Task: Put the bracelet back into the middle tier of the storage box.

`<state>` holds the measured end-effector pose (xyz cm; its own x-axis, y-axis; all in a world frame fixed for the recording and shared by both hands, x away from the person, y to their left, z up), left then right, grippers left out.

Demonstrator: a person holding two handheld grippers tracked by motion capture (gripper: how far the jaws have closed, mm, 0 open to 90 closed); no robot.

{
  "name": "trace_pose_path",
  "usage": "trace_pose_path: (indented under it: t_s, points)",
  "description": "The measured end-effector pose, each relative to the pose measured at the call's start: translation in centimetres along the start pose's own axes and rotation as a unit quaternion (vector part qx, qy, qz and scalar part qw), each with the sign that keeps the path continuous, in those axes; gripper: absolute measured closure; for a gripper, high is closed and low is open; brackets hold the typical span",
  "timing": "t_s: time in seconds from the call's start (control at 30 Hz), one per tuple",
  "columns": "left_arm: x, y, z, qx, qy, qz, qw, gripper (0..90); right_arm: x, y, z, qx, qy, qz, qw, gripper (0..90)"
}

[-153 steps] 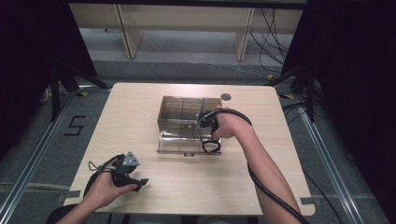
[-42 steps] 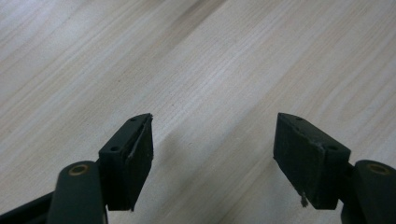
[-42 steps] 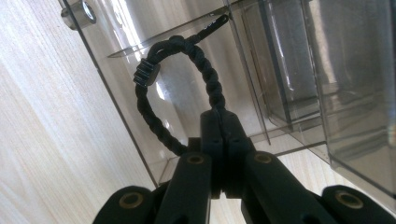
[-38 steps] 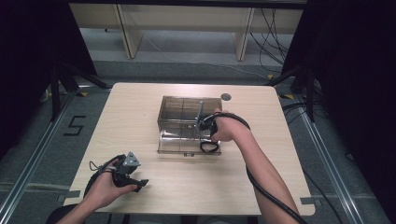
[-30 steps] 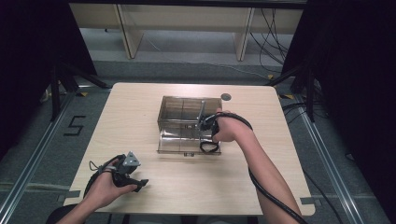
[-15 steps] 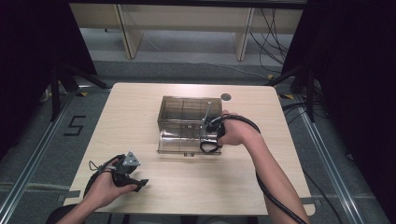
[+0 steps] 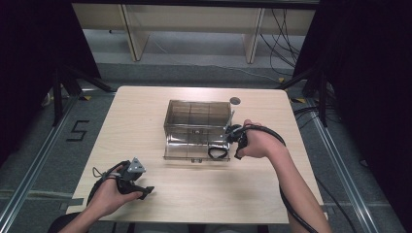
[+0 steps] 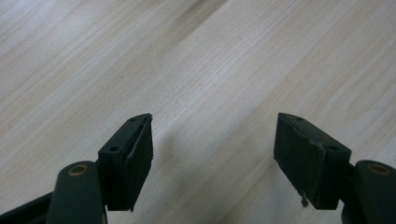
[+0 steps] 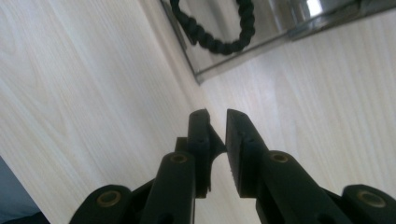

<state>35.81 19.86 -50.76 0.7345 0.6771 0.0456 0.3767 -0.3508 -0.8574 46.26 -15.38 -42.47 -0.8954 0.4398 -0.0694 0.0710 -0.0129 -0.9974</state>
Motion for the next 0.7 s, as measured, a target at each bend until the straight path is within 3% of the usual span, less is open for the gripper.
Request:
trace_pose_path:
  t_s: [0.03, 0.17, 0.2, 0.3, 0.4, 0.47, 0.67, 0.7]
  points:
    - [0.0, 0.0, 0.0, 0.003, 0.001, 0.003, 1.0000, 28.4, 0.1, 0.1, 0.3, 0.002, 0.009, -0.002, 1.0000, 80.1]
    - [0.0, 0.0, 0.0, 0.002, 0.000, 0.002, 1.0000, 28.4, 0.2, 0.6, 1.5, 0.004, 0.007, -0.006, 1.0000, 79.6]
    - [-0.1, 0.0, 0.0, 0.005, -0.013, 0.006, 0.9999, 28.4, 0.3, 0.7, 1.7, 0.007, 0.012, -0.006, 0.9999, 79.5]
    - [-0.1, 0.1, 0.1, -0.003, -0.014, 0.000, 0.9999, 28.4, 0.2, 0.9, 2.5, 0.004, 0.011, -0.007, 0.9999, 79.0]
    - [-0.1, 0.2, 0.1, -0.002, -0.011, 0.001, 0.9999, 28.4, 0.6, 1.2, 3.2, 0.010, 0.029, -0.012, 0.9995, 78.5]
    - [-0.1, 0.2, 0.1, -0.001, -0.012, 0.001, 0.9999, 28.3, 0.5, 1.5, 3.7, 0.003, 0.021, -0.013, 0.9997, 78.2]
    - [-0.2, 0.2, 0.1, -0.004, -0.016, 0.005, 0.9999, 28.3, 0.9, 2.0, 4.9, 0.000, 0.049, -0.019, 0.9986, 76.6]
    - [-0.1, 0.2, 0.1, -0.001, -0.014, 0.003, 0.9999, 28.3, 0.8, 2.2, 5.1, -0.005, 0.040, -0.019, 0.9990, 76.5]
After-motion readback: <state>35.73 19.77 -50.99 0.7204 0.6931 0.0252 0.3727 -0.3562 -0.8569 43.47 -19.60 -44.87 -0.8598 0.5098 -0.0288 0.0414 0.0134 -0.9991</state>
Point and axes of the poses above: each handheld gripper's, and its own axes: y roughly forward along the jaws, z roughly out of its underside, x roughly to its left, the point moved 2 cm from there along y, roughly forward along the jaws, and after that the axes turned 3 degrees about x, right-handed, at the moved point
